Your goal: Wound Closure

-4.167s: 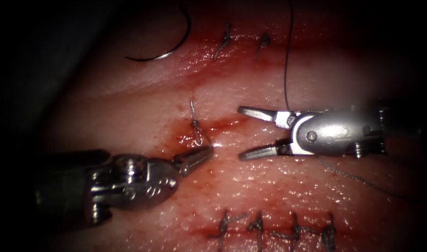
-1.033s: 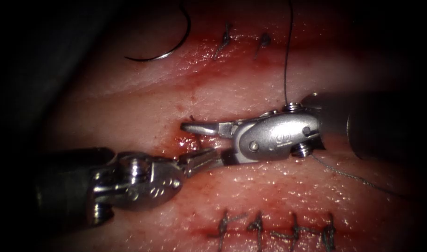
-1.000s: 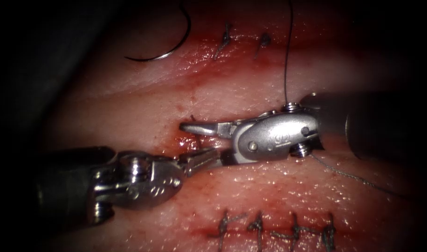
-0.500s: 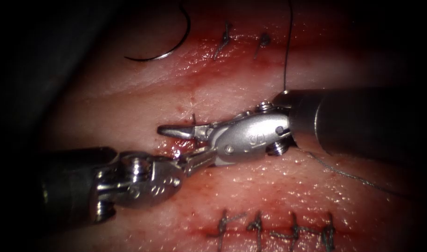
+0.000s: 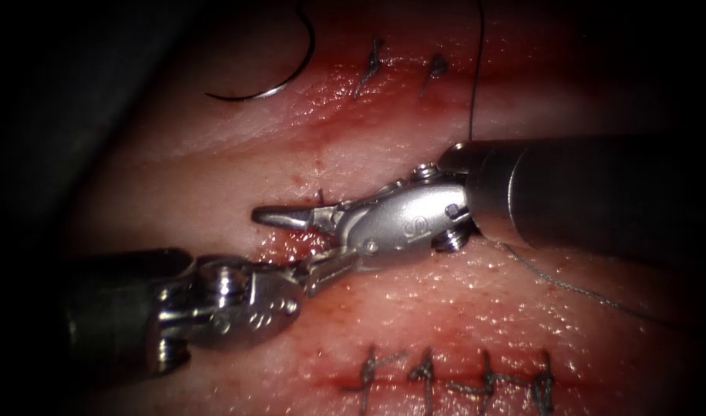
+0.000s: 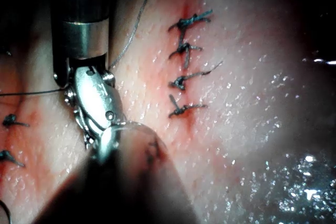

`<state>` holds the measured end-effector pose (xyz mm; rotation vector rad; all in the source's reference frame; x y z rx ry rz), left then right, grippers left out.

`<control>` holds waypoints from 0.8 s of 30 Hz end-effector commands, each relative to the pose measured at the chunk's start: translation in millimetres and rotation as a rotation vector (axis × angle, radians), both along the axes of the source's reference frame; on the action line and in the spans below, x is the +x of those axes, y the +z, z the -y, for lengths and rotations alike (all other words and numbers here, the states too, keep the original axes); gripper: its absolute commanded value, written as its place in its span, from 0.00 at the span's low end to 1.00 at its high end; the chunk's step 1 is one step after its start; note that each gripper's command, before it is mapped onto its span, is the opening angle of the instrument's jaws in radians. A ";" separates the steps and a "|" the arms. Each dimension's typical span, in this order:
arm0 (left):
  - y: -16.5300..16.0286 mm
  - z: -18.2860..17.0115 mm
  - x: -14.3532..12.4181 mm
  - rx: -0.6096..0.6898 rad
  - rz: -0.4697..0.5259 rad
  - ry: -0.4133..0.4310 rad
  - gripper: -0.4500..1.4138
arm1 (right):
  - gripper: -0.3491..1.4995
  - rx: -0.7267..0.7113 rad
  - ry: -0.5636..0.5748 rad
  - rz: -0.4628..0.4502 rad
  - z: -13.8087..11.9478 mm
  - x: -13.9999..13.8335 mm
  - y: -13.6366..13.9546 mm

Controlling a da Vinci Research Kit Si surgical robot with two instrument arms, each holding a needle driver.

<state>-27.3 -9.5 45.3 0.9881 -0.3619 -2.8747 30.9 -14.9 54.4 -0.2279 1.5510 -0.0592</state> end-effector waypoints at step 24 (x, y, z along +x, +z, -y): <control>0.1 1.7 2.5 0.018 0.007 0.017 0.00 | 0.99 0.038 0.052 0.077 -0.7 -2.6 0.8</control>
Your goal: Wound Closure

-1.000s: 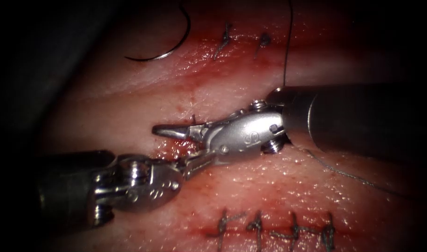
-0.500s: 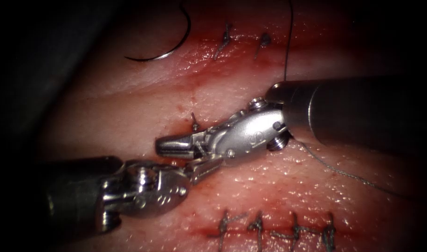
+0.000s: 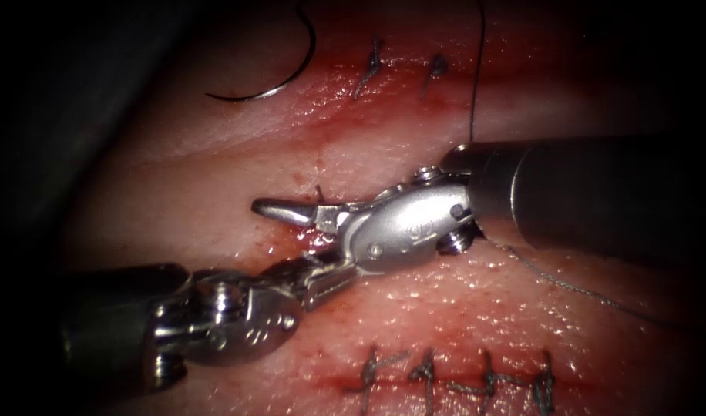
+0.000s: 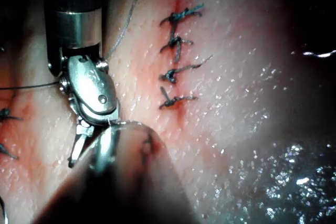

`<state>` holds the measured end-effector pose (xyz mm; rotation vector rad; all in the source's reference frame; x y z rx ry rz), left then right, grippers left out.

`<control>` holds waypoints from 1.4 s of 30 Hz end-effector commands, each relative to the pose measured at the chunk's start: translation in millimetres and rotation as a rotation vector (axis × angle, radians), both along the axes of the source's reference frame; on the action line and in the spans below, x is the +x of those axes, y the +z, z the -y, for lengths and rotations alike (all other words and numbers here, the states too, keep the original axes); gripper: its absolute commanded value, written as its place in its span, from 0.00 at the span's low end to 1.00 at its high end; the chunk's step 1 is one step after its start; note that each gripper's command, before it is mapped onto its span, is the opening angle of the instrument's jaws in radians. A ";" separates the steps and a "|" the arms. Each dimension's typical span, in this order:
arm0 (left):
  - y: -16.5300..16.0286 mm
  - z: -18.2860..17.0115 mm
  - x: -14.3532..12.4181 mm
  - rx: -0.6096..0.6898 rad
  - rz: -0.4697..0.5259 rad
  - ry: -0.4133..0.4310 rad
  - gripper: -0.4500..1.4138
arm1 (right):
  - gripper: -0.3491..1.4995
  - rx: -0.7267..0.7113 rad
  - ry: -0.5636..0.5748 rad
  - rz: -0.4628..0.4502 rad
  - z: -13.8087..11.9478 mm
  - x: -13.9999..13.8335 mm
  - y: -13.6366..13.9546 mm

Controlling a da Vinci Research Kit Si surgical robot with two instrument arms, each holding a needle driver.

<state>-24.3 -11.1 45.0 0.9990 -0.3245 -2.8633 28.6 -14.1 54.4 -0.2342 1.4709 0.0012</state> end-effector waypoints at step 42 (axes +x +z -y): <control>10.4 5.8 19.4 0.765 0.184 -0.403 0.87 | 0.99 0.089 0.121 0.162 -2.8 -12.7 -3.0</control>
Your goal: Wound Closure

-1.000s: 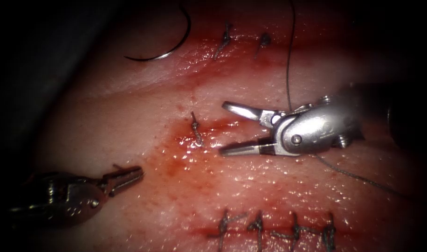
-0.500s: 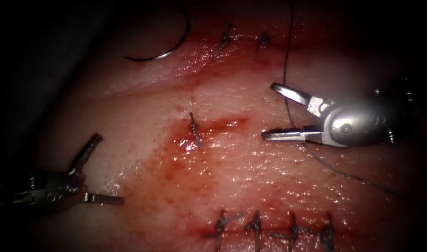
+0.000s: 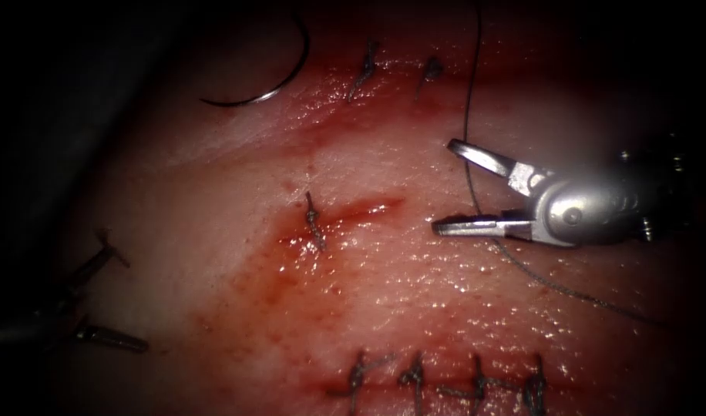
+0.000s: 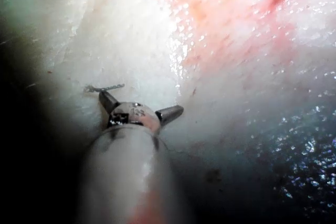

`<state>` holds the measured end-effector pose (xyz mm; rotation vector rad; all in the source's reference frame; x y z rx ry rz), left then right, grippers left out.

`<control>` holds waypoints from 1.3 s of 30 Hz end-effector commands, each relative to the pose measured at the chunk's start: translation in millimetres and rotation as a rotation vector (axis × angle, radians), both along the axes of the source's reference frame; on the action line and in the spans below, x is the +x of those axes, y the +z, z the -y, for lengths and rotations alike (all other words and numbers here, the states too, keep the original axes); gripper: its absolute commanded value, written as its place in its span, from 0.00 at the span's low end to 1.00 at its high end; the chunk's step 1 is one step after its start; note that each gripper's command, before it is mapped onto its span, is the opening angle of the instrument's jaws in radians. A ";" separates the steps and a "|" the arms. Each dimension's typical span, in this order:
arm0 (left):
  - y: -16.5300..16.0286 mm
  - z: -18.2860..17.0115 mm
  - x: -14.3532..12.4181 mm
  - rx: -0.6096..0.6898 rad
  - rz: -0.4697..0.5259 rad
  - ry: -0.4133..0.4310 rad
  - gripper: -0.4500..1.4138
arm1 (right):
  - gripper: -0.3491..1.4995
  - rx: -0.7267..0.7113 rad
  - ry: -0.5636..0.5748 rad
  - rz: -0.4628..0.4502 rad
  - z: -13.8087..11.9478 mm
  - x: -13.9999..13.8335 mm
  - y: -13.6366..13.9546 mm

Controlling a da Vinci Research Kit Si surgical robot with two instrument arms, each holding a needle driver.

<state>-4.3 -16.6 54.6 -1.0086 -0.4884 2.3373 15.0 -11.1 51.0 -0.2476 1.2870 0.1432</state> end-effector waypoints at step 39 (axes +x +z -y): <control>-9.6 -14.5 -9.9 -0.477 -0.065 0.011 0.62 | 0.96 0.050 -0.014 -0.003 0.6 -0.2 0.2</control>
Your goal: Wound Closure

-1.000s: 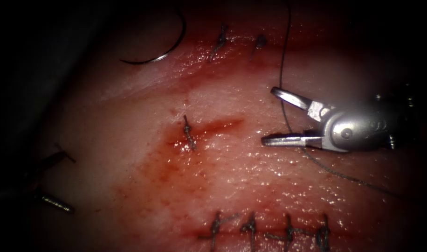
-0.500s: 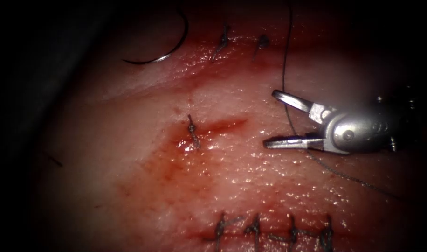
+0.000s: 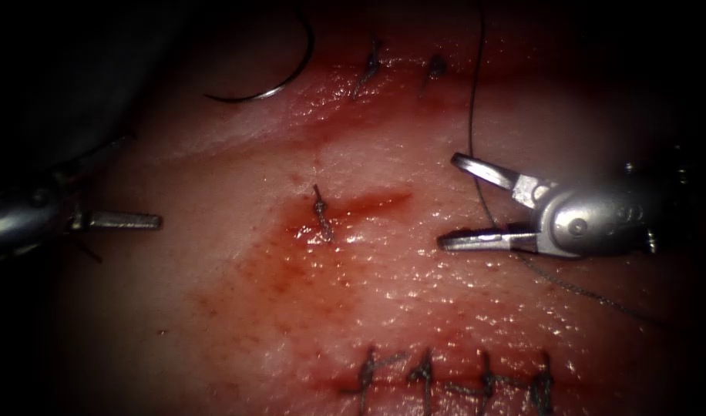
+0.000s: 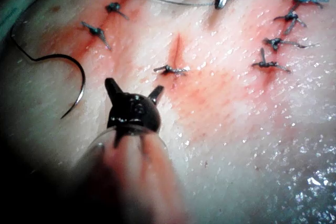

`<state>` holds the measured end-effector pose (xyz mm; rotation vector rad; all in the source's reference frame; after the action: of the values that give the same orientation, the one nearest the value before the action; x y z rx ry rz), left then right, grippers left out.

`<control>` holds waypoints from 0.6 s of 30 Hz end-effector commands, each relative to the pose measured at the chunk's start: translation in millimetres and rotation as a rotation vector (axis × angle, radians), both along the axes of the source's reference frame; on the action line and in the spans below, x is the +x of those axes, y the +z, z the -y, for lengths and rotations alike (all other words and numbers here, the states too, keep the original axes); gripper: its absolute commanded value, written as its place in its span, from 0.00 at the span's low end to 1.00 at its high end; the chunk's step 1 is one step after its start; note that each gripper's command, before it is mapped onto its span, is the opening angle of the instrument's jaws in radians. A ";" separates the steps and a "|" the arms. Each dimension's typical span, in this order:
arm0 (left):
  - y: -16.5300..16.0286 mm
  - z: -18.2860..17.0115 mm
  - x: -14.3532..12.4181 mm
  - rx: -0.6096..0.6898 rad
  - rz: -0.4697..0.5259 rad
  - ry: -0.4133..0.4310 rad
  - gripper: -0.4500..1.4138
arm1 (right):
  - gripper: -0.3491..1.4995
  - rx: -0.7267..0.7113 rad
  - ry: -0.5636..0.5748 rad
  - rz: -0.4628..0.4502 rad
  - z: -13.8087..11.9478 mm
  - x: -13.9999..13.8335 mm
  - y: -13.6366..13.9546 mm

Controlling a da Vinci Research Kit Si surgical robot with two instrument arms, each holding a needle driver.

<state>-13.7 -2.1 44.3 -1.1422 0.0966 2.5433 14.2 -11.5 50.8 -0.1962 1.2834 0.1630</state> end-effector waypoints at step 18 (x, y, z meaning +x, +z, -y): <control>13.4 -6.0 -3.4 -0.028 -0.174 0.009 0.62 | 0.95 0.005 0.008 0.003 0.4 0.3 0.4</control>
<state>-16.3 3.8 57.4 -0.9216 0.1602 2.6575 13.7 -11.6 50.6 -0.1965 1.2765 0.1771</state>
